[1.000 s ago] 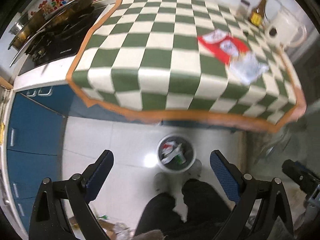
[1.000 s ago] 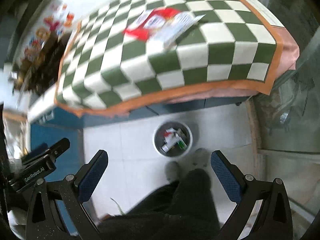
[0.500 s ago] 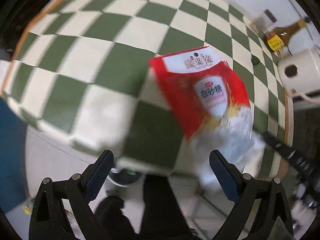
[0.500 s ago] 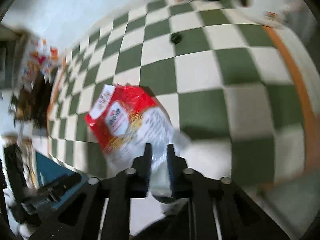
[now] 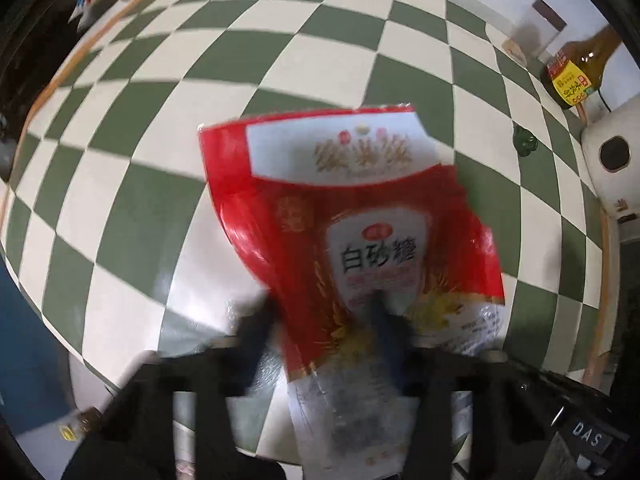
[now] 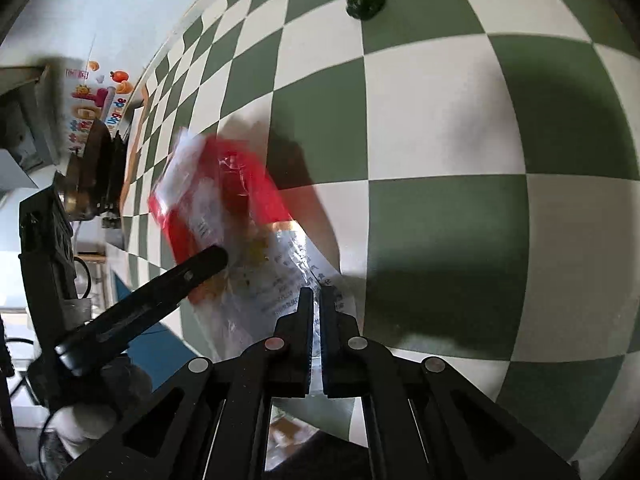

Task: Collect trash
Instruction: 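Grasp the red sugar bag with the left tool while the right tool grasps the green item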

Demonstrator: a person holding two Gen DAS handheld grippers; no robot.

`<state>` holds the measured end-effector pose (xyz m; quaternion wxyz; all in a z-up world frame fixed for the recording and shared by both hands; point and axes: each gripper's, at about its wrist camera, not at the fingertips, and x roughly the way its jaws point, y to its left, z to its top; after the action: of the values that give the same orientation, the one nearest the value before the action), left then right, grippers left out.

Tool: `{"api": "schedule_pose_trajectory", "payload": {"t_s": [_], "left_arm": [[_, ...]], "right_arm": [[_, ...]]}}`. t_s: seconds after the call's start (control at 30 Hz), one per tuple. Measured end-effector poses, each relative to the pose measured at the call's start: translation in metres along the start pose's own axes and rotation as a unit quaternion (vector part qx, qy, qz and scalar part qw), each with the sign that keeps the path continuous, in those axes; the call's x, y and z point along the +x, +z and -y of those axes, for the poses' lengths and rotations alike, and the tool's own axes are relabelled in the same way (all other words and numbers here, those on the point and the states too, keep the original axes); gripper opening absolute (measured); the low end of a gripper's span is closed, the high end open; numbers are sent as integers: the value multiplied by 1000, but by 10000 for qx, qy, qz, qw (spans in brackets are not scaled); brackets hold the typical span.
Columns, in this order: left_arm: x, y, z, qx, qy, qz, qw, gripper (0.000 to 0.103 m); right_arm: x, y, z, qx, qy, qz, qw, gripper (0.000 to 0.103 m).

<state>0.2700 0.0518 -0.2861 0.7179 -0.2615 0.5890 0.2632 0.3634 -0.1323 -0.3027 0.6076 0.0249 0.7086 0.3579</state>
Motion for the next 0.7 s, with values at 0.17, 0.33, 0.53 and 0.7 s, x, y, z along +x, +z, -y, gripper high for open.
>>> {"api": "schedule_pose_trajectory", "payload": {"t_s": [0.17,0.33,0.53,0.7], "left_arm": [[-11,7,3,81,326,153,9993,5],[-41,30,-6,113,1271,728,9891,5],[-41,66,-23,186,2027,950,9744,5],[-40,84,-30,146,2069,991,9732,5]], "right_arm": [[-10,18,-6,-60,-54,-167,9998,4],[-53,69,-2,80,-580,810,9950,48],[-48,142,-8,68,-1079,1389,9844,64],[-23,167,-24,-324,-1632,1439,9755,24]]}}
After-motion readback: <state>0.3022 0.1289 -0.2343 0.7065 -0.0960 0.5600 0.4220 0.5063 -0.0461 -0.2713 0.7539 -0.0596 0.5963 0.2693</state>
